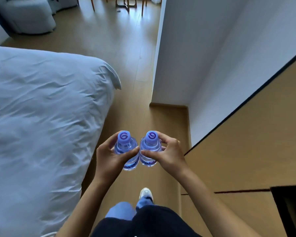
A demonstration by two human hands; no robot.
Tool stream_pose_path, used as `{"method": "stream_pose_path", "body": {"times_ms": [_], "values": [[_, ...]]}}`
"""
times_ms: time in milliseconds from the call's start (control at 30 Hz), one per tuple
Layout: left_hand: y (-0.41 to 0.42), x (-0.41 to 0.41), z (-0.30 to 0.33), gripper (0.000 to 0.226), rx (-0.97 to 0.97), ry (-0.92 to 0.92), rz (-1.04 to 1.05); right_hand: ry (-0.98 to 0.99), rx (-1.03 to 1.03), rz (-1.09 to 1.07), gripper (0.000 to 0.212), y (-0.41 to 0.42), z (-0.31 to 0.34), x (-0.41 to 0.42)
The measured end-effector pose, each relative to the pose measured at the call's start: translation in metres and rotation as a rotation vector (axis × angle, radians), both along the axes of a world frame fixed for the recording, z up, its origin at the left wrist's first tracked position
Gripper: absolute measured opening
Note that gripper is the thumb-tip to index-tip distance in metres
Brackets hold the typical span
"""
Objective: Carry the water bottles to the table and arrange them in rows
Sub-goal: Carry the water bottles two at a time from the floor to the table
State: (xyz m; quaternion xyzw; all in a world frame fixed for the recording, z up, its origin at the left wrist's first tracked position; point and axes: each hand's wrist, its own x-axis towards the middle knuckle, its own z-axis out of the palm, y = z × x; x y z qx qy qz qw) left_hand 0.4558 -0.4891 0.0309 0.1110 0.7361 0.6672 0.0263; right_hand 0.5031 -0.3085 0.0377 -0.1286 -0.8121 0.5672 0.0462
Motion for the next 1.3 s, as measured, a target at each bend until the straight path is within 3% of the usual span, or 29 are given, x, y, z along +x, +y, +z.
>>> {"method": "stream_pose_path", "body": {"times_ms": [333, 800, 1300], "values": [[0.053, -0.233, -0.007, 0.042, -0.008, -0.032, 0.039, 0.035, 0.006, 0.061, 0.047, 0.054, -0.013, -0.234], [0.097, -0.581, 0.013, 0.043, -0.13, 0.014, -0.055, 0.016, -0.051, -0.055, 0.047, 0.095, -0.013, -0.565], [0.236, -0.942, 0.015, 0.043, -0.123, 0.054, -0.035, 0.113, 0.033, -0.03, 0.053, 0.227, -0.015, -0.938]]}}
